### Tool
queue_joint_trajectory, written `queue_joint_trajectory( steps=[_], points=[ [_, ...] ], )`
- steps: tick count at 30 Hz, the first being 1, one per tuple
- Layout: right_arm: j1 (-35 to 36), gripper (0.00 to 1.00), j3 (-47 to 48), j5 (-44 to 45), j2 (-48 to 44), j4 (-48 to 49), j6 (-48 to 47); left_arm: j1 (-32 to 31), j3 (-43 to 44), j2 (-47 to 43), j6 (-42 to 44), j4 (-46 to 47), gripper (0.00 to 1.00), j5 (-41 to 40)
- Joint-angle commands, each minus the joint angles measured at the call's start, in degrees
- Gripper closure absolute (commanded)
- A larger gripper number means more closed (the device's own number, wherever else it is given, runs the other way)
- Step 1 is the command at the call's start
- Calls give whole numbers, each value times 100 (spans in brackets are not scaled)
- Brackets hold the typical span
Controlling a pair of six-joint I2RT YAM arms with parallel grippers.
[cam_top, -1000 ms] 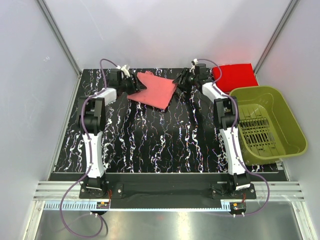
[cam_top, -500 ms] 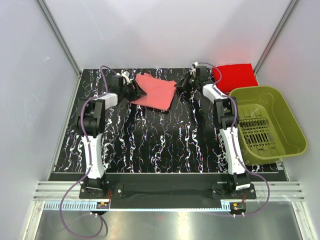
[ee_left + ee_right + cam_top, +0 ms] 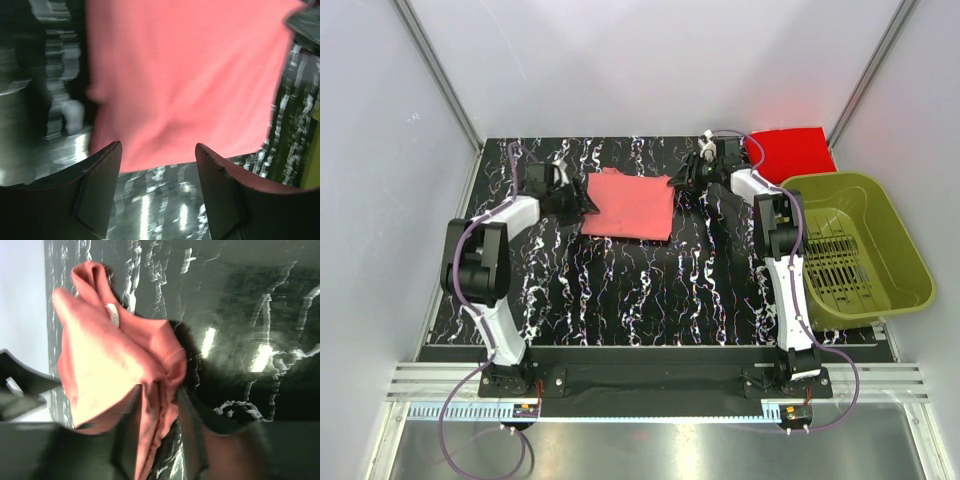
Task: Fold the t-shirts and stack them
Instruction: Fold the tshirt
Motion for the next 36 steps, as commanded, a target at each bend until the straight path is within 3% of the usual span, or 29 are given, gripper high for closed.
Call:
queue_joint_trajectory(
  steps=[1,3,11,17,31,36],
  points=[
    [-31,52,78,-232,-416,-502,-456,377,-343,-431,437,-406,34,-159],
    [-31,38,69,-302,-452,-530,-587,412,-572,-511,446,-247,34,-54],
    [-31,25,517,-556,-189,-670,-843,369,-547,-362,490,87,39,650],
    [-22,25,896,-742,110,-680,-729,395,-327,76,631,122,43,500],
    [13,33,1221,-874,576,-539,-500,518,51,631,1079,342,40,1168],
    [13,35,1247,-768,646,-547,-491,527,165,667,1219,61,49,1248]
  ],
)
